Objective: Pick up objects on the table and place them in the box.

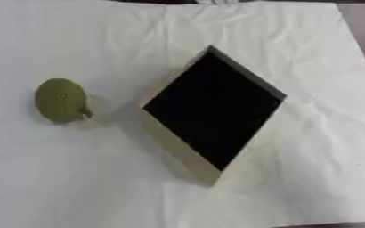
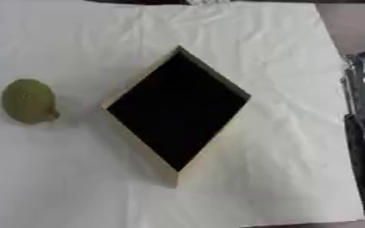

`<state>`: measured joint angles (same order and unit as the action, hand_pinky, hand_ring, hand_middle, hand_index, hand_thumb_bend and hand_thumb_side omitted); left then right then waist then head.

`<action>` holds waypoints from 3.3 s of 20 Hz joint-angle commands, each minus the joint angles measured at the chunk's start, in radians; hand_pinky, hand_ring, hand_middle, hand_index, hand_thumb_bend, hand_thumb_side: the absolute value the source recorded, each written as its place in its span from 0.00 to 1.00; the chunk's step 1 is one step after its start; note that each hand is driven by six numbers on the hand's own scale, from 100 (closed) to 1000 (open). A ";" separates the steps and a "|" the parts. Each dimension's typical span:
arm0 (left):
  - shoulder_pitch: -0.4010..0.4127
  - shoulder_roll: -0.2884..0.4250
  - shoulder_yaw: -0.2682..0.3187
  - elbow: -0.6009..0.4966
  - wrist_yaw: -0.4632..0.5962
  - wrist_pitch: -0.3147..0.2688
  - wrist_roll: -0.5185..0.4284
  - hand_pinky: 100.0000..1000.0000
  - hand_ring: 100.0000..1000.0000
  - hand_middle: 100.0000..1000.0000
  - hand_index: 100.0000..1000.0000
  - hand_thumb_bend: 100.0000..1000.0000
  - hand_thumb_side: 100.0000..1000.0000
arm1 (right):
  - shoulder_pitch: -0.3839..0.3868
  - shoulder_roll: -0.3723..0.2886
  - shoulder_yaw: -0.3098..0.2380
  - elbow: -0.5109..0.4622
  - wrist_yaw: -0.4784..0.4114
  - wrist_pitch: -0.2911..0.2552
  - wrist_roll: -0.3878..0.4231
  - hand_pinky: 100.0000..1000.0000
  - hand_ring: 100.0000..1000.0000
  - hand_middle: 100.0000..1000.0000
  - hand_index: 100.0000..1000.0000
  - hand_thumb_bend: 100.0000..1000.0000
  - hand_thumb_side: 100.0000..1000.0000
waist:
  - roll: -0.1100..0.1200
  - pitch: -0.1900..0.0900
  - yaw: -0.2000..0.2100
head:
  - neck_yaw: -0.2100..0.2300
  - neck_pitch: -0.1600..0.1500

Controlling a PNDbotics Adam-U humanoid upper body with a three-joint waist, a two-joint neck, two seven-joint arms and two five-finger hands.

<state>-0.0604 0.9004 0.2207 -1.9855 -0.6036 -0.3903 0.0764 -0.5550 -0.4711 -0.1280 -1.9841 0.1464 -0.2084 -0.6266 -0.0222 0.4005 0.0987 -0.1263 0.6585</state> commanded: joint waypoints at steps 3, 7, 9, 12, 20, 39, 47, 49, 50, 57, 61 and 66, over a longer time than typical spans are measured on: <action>-0.004 0.044 0.021 -0.014 -0.052 -0.032 -0.108 0.82 0.78 0.77 0.92 0.59 0.09 | -0.013 -0.029 -0.005 -0.016 -0.002 -0.007 -0.012 0.80 0.65 0.64 0.80 0.25 0.54 | 0.004 -0.023 0.001 | 0.001 -0.002; -0.006 0.043 0.017 -0.014 -0.055 -0.037 -0.149 0.84 0.80 0.79 0.94 0.53 0.00 | -0.012 -0.028 -0.003 -0.016 -0.002 -0.008 -0.016 0.80 0.65 0.64 0.80 0.25 0.54 | 0.003 -0.022 0.000 | 0.003 -0.002; -0.005 0.043 0.012 -0.014 -0.046 -0.034 -0.185 0.84 0.81 0.81 0.94 0.51 0.00 | -0.012 -0.027 -0.003 -0.016 -0.002 -0.007 -0.017 0.80 0.65 0.64 0.80 0.25 0.54 | 0.003 -0.022 -0.001 | 0.004 -0.003; -0.008 0.042 0.005 -0.014 -0.012 -0.026 -0.233 0.84 0.81 0.80 0.95 0.51 0.00 | -0.012 -0.026 -0.003 -0.016 -0.003 -0.006 -0.018 0.80 0.65 0.64 0.80 0.25 0.54 | 0.003 -0.021 -0.002 | 0.006 -0.003; -0.026 0.057 -0.030 -0.014 0.056 -0.003 -0.348 0.83 0.81 0.81 0.95 0.52 0.00 | -0.012 -0.023 -0.001 -0.016 -0.005 -0.005 -0.017 0.80 0.65 0.64 0.80 0.25 0.54 | 0.004 -0.020 -0.005 | 0.011 -0.001; -0.376 0.060 -0.275 0.026 0.163 0.101 -0.559 0.81 0.81 0.81 0.93 0.44 0.00 | -0.015 -0.009 0.021 -0.016 -0.023 -0.004 0.006 0.80 0.65 0.64 0.80 0.24 0.55 | 0.012 -0.027 -0.023 | 0.042 0.004; -0.473 0.015 -0.333 0.031 0.175 0.144 -0.629 0.81 0.81 0.82 0.93 0.44 0.00 | -0.017 -0.004 0.028 -0.016 -0.029 -0.003 0.015 0.80 0.65 0.64 0.80 0.24 0.55 | 0.014 -0.028 -0.026 | 0.050 0.007; -0.486 0.008 -0.343 0.041 0.165 0.155 -0.645 0.81 0.81 0.82 0.94 0.44 0.00 | -0.017 -0.004 0.029 -0.016 -0.030 -0.004 0.016 0.80 0.65 0.64 0.80 0.24 0.55 | 0.015 -0.029 -0.027 | 0.050 0.007; -0.490 0.005 -0.347 0.048 0.158 0.160 -0.652 0.81 0.81 0.82 0.93 0.44 0.00 | -0.017 -0.004 0.029 -0.016 -0.030 -0.004 0.016 0.80 0.65 0.64 0.80 0.24 0.55 | 0.016 -0.029 -0.027 | 0.051 0.007; -0.514 -0.033 -0.376 0.130 0.086 0.192 -0.664 0.80 0.80 0.81 0.93 0.40 0.00 | -0.018 0.000 0.033 -0.016 -0.032 -0.003 0.019 0.80 0.65 0.64 0.80 0.24 0.55 | 0.016 -0.027 -0.027 | 0.054 0.002; -0.538 -0.062 -0.395 0.183 0.049 0.191 -0.665 0.80 0.81 0.82 0.93 0.38 0.00 | -0.020 0.002 0.035 -0.016 -0.034 -0.003 0.021 0.80 0.65 0.64 0.80 0.24 0.55 | 0.013 -0.026 -0.030 | 0.056 0.001; -0.553 -0.077 -0.402 0.216 0.019 0.182 -0.657 0.80 0.82 0.83 0.92 0.37 0.00 | -0.021 0.003 0.035 -0.016 -0.035 -0.004 0.022 0.80 0.65 0.64 0.80 0.24 0.55 | 0.012 -0.025 -0.031 | 0.057 0.002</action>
<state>-0.5974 0.8051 -0.1881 -1.7678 -0.5754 -0.2052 -0.5857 -0.5631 -0.4532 -0.0909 -1.9841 0.1187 -0.2106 -0.6071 -0.0121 0.3995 0.0680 -0.0727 0.6635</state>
